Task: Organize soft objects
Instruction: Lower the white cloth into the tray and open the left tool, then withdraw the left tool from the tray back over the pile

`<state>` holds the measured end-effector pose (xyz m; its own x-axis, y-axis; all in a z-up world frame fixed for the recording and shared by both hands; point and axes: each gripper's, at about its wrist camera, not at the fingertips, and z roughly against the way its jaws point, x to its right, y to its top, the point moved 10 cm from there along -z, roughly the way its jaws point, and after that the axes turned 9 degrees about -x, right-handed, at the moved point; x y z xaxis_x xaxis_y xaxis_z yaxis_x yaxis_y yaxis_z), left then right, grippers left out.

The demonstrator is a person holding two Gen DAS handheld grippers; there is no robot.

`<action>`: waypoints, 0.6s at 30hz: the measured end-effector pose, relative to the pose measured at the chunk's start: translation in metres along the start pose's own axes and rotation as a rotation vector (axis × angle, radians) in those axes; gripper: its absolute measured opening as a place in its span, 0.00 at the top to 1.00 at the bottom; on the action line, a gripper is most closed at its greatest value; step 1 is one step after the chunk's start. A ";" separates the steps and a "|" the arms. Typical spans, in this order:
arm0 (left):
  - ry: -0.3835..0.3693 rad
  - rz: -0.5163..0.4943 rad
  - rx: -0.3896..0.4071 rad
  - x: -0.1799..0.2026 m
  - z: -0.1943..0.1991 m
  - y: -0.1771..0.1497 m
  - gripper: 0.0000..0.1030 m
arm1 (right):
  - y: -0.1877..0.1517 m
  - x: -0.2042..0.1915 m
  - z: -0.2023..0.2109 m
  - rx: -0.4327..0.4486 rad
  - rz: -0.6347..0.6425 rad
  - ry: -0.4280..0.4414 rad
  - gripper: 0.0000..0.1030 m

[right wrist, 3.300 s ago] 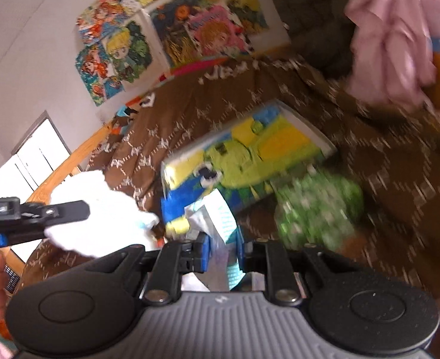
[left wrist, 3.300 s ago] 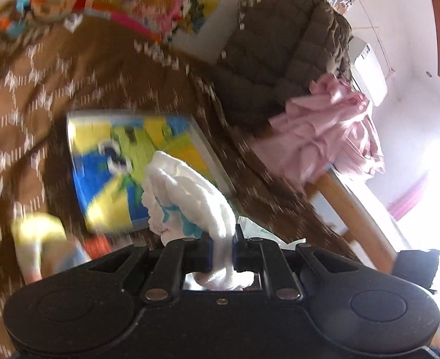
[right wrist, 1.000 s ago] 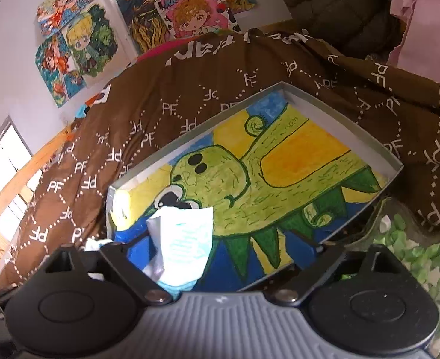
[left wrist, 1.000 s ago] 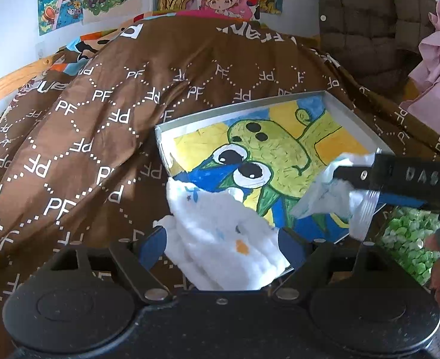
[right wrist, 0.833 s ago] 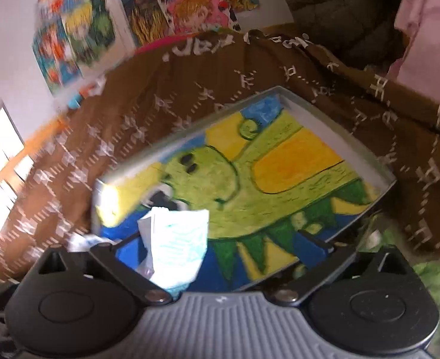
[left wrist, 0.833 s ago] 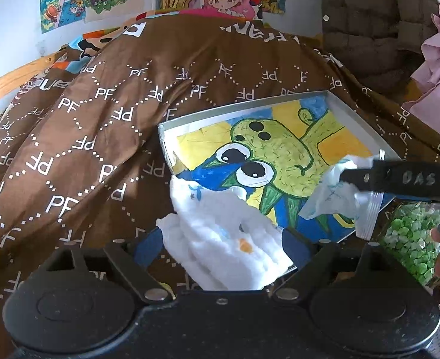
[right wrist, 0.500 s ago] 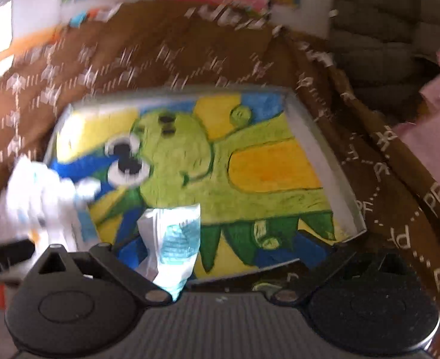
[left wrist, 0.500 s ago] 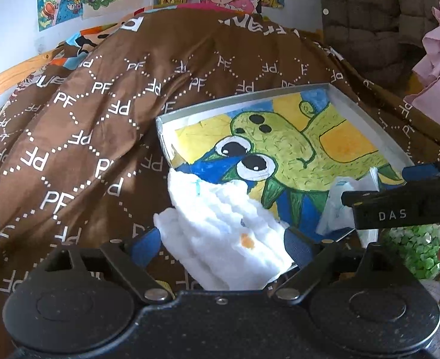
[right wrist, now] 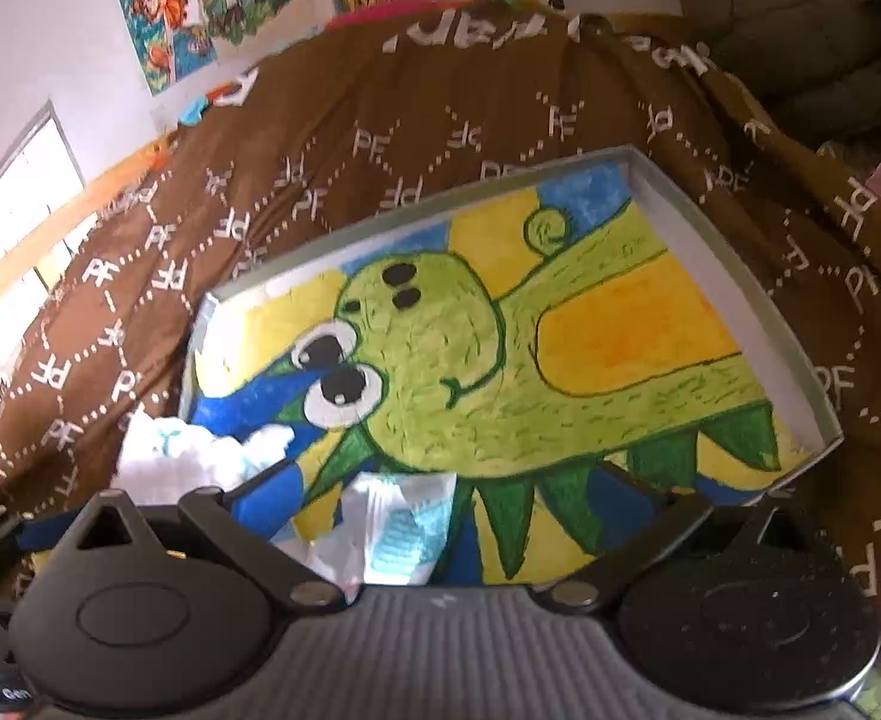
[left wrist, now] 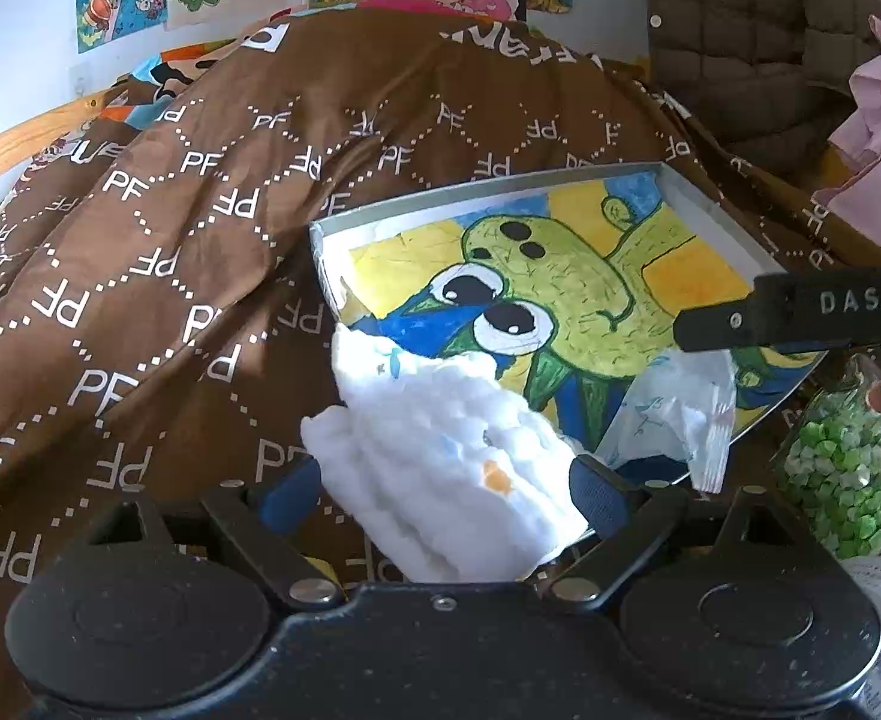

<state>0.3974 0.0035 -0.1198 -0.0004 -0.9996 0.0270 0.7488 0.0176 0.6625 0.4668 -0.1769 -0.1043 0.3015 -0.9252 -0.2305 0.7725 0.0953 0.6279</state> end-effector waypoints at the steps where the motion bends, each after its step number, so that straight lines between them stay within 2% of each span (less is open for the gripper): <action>1: -0.003 0.001 0.004 0.000 0.003 0.001 0.12 | 0.002 -0.001 0.006 0.011 -0.003 -0.001 0.00; 9: 0.000 0.024 0.075 -0.004 0.068 0.006 0.09 | 0.005 -0.027 0.089 0.132 0.014 0.006 0.00; 13: -0.021 0.054 0.125 -0.005 0.113 0.002 0.05 | -0.005 -0.048 0.140 0.215 0.080 -0.053 0.00; 18: -0.040 0.097 0.184 -0.007 0.164 -0.020 0.02 | -0.033 -0.066 0.185 0.301 0.105 -0.100 0.00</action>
<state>0.2738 0.0136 -0.0099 0.0373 -0.9915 0.1247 0.6129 0.1213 0.7808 0.3177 -0.1871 0.0279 0.3030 -0.9489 -0.0880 0.5361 0.0934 0.8390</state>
